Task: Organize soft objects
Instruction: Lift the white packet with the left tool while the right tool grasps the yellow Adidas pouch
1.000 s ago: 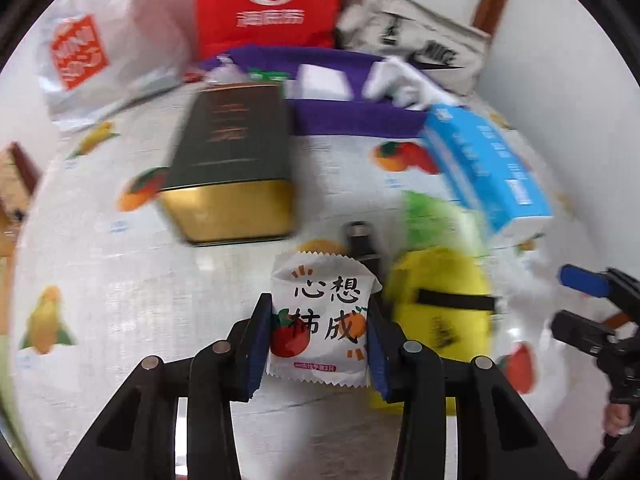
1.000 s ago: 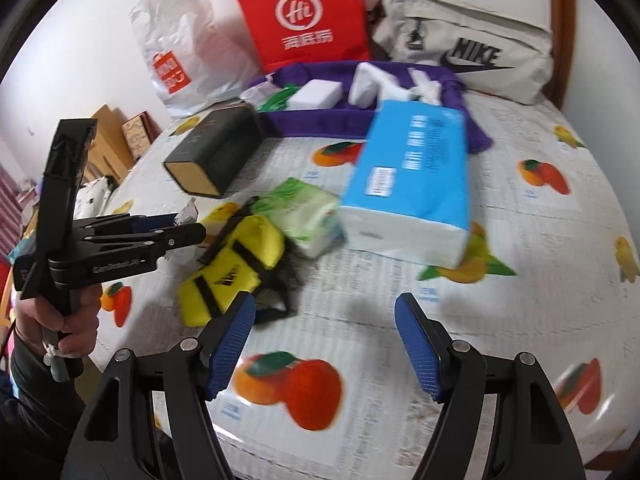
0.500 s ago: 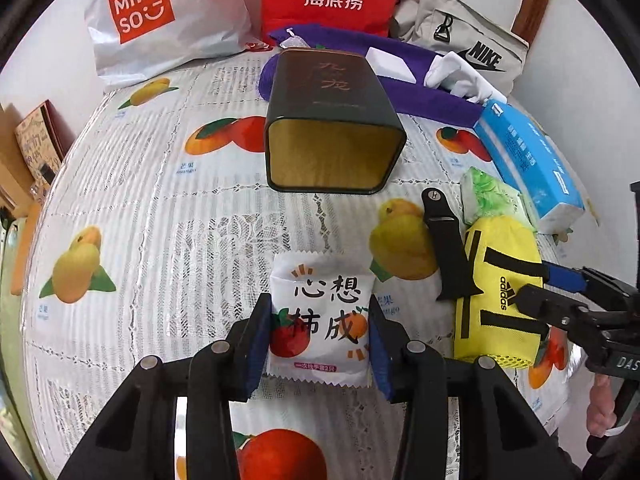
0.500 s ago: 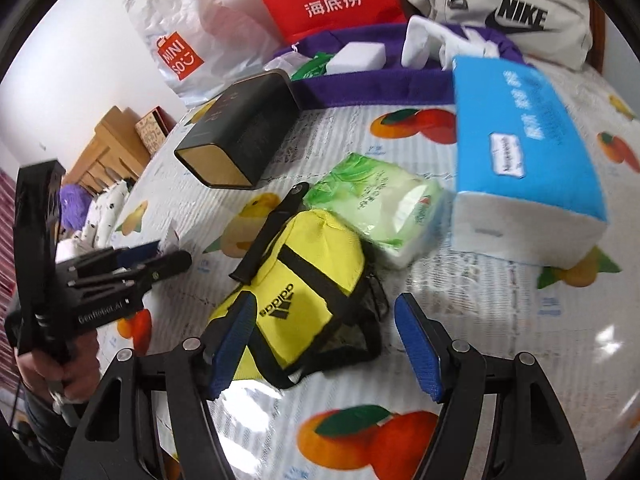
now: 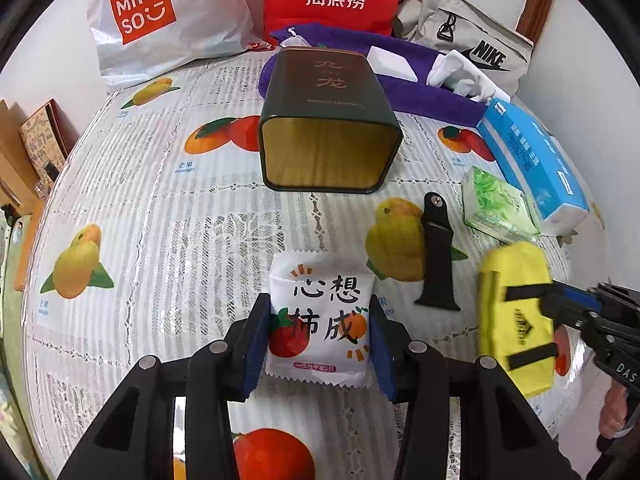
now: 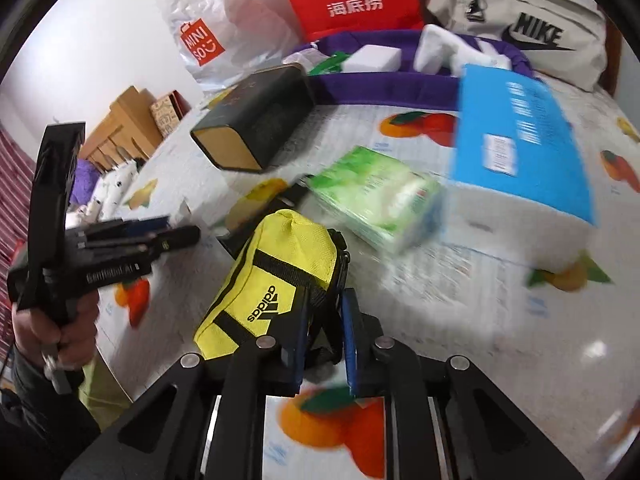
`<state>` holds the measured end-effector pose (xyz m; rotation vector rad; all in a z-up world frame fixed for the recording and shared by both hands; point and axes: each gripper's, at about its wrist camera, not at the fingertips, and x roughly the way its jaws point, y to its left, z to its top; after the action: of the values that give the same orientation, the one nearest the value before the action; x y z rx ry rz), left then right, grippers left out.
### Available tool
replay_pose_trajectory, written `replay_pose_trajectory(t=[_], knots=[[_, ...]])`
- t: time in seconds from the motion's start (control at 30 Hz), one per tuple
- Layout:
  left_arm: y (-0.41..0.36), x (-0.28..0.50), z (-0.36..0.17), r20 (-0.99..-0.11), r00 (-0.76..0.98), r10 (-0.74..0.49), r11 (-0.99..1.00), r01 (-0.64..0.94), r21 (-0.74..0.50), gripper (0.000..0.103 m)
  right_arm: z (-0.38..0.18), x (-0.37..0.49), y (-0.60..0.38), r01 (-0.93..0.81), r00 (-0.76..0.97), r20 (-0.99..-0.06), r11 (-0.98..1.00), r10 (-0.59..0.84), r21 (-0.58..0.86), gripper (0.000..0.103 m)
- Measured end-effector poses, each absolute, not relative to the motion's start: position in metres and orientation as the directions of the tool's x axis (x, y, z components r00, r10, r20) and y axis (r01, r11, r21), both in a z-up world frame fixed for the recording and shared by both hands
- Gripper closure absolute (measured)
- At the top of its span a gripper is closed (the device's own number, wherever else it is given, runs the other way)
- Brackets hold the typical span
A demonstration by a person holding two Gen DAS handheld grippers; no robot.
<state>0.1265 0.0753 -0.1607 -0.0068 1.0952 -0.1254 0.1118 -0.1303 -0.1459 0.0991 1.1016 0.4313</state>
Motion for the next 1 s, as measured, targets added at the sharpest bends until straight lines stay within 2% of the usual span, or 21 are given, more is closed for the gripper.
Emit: replay_pose_trajectory(t=[0.17,0.27,0.33,0.37,0.4,0.53,0.7,1.0], knots=[[0.067,0.119,-0.161,-0.886,0.453,-0.095,0.993,0.104,-0.054,0.059,-0.142,0.096,-0.179,-0.220,0.396,-0.871,0.951,0.290,0.217,0.088],[0.063,0.117,-0.161,-0.884,0.457,-0.095,0.993,0.102,-0.054,0.058,-0.141,0.092,-0.207,-0.157,0.406,-0.880,0.967,0.247,0.200,0.082],[0.060,0.116,-0.161,-0.884,0.459,-0.087,0.994,0.104,-0.044,0.058,-0.142,0.090,-0.218,-0.128,0.406,-0.878,0.967,0.254,0.220,0.065],[0.058,0.115,-0.161,-0.885,0.458,-0.084,0.994,0.106,-0.040,0.058,-0.142,0.089,-0.221,-0.116,0.404,-0.876,0.965,0.262,0.235,0.046],[0.057,0.115,-0.161,-0.885,0.458,-0.085,0.993,0.107,-0.040,0.058,-0.142,0.087,-0.222,-0.104,0.411,-0.873,0.965,0.263,0.242,0.035],[0.055,0.115,-0.160,-0.886,0.453,-0.104,0.992,0.115,-0.058,0.055,-0.136,0.077,-0.211,-0.097,0.420,-0.862,0.958,0.284,0.268,0.026],[0.051,0.115,-0.161,-0.883,0.455,-0.115,0.989,0.138,-0.057,0.054,-0.137,0.077,-0.181,-0.090,0.420,-0.867,0.962,0.270,0.256,0.020],[0.059,0.114,-0.160,-0.874,0.454,-0.171,0.983,0.145,-0.117,0.053,-0.154,0.093,-0.152,-0.018,0.389,-0.905,0.983,0.174,0.181,0.018]])
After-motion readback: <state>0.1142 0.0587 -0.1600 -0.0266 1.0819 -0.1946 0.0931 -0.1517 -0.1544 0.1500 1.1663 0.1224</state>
